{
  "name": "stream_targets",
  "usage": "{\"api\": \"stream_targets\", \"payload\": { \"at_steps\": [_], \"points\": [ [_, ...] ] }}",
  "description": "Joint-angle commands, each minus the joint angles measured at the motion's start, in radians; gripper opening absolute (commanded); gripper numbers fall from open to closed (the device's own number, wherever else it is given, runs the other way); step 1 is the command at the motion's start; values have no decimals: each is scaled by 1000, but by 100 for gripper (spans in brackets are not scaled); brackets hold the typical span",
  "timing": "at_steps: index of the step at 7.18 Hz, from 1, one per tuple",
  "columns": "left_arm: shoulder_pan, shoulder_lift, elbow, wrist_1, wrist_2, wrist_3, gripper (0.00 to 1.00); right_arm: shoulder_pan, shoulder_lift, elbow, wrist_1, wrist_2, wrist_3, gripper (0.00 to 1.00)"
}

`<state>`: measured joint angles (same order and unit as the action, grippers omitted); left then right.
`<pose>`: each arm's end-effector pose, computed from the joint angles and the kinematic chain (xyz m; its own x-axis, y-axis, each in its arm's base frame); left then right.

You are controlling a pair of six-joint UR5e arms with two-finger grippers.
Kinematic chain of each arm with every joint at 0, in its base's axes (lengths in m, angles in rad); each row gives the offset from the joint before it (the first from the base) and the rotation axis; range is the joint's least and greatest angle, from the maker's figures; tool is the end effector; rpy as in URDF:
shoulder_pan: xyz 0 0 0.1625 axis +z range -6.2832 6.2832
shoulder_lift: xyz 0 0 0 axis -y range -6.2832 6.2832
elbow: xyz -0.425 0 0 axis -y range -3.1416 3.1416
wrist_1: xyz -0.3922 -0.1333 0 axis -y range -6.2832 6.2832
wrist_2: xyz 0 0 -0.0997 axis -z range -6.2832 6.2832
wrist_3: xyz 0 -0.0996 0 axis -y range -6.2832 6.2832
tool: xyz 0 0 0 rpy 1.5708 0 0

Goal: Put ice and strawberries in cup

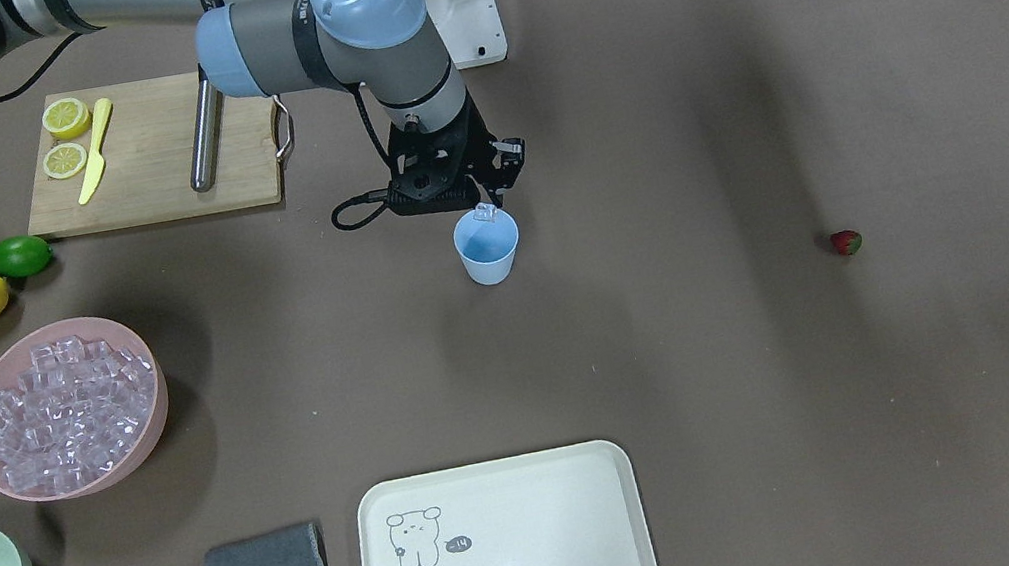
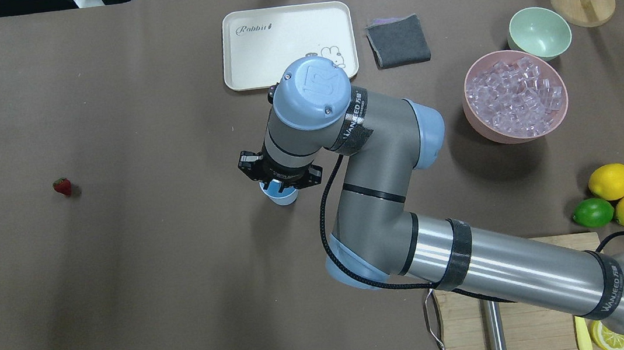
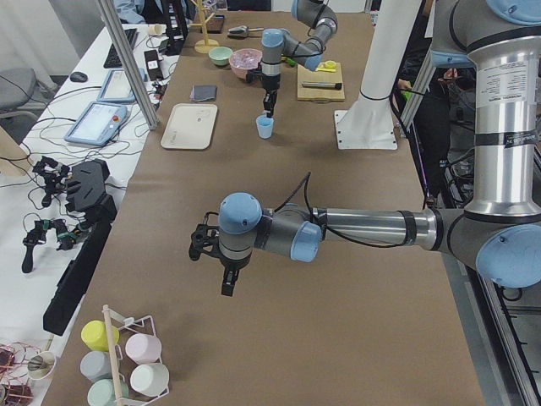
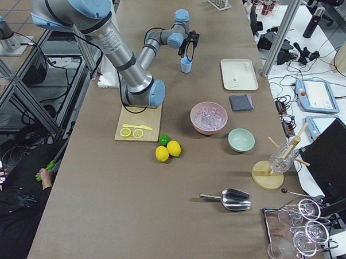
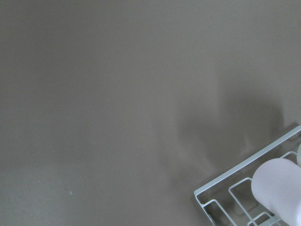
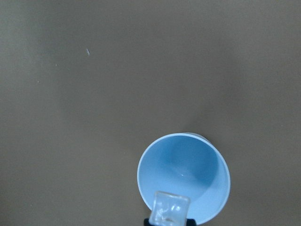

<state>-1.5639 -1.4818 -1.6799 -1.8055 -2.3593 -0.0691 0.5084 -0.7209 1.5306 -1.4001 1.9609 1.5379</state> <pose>-0.0594 -0.4689 0.6207 0.7024 0.1164 -0.7022 0.0419 0.9781 0.2041 -0.5841 -0.4347 0.1275 0.4918 0.2392 0.8372 -0.1582 0.9701 -0.1843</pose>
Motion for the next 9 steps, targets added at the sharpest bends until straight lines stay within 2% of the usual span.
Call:
{"api": "stream_targets", "payload": {
  "at_steps": [1, 2, 3, 6, 8, 9],
  "points": [
    [1, 0, 0, 0, 0, 0, 98, 9, 0, -26, 21, 0, 1, 20],
    [1, -2, 0, 0, 0, 0, 98, 9, -2, -24, 13, 0, 4, 85],
    [1, -8, 0, 0, 0, -1, 98, 9, -5, -24, 12, 1, 8, 98],
    [4, -12, 0, 0, 0, -3, 98, 21, -9, 15, 6, 28, 31, 99],
    [5, -12, -3, 0, 0, -3, 98, 149, -70, 168, -179, 187, -34, 99],
    [7, -12, -3, 0, 0, -3, 98, 210, -137, 221, -228, 219, -124, 99]
  ]
}}
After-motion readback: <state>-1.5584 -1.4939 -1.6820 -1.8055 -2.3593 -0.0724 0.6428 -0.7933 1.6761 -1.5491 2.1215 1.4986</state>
